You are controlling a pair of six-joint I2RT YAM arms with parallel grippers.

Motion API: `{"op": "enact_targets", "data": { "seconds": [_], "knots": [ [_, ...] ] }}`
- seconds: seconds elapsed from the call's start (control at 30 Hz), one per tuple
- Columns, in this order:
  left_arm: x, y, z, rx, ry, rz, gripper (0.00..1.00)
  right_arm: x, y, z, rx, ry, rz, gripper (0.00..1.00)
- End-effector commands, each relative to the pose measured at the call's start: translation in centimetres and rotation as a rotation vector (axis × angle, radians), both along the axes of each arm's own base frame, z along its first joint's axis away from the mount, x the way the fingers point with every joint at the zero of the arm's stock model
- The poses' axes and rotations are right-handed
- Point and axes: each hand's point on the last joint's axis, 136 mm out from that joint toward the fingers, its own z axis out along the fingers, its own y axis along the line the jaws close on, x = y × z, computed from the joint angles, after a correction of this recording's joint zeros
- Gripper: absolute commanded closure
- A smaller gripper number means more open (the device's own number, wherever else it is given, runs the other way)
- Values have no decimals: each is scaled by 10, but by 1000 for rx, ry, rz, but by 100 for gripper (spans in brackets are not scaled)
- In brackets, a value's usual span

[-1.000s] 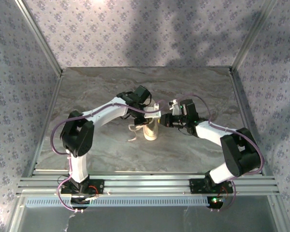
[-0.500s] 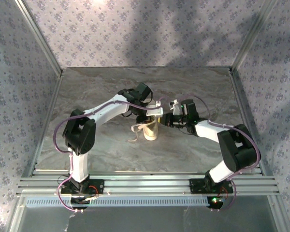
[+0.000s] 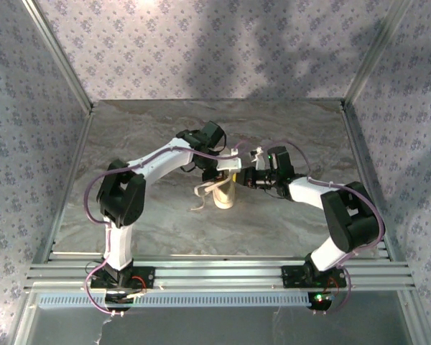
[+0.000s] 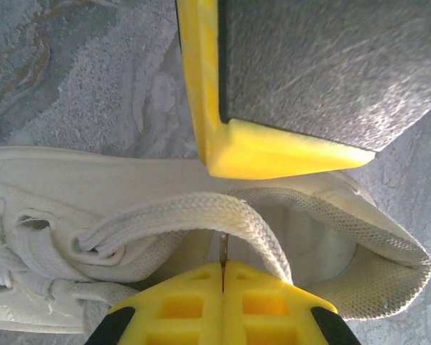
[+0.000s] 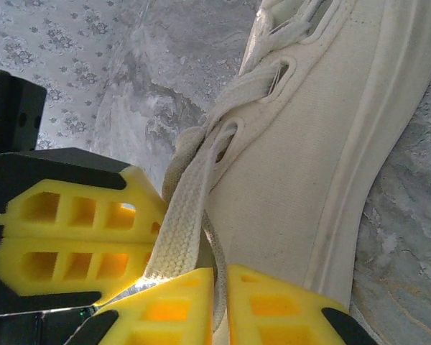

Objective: Tie the shoes

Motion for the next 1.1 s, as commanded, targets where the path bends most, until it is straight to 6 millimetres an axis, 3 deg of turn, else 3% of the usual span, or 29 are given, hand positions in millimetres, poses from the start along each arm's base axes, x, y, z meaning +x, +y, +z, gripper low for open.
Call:
{"op": "enact_targets", "data": {
  "seconds": [0.0, 0.73, 1.07],
  "knots": [
    [-2, 2, 0, 20, 14, -21, 100, 5, 6, 8, 29, -13, 16, 87],
    [-15, -18, 4, -63, 117, -66, 100, 2, 8, 15, 38, -29, 36, 81],
    [3, 0, -2, 37, 65, 22, 100, 1, 4, 21, 43, -35, 20, 90]
  ]
}}
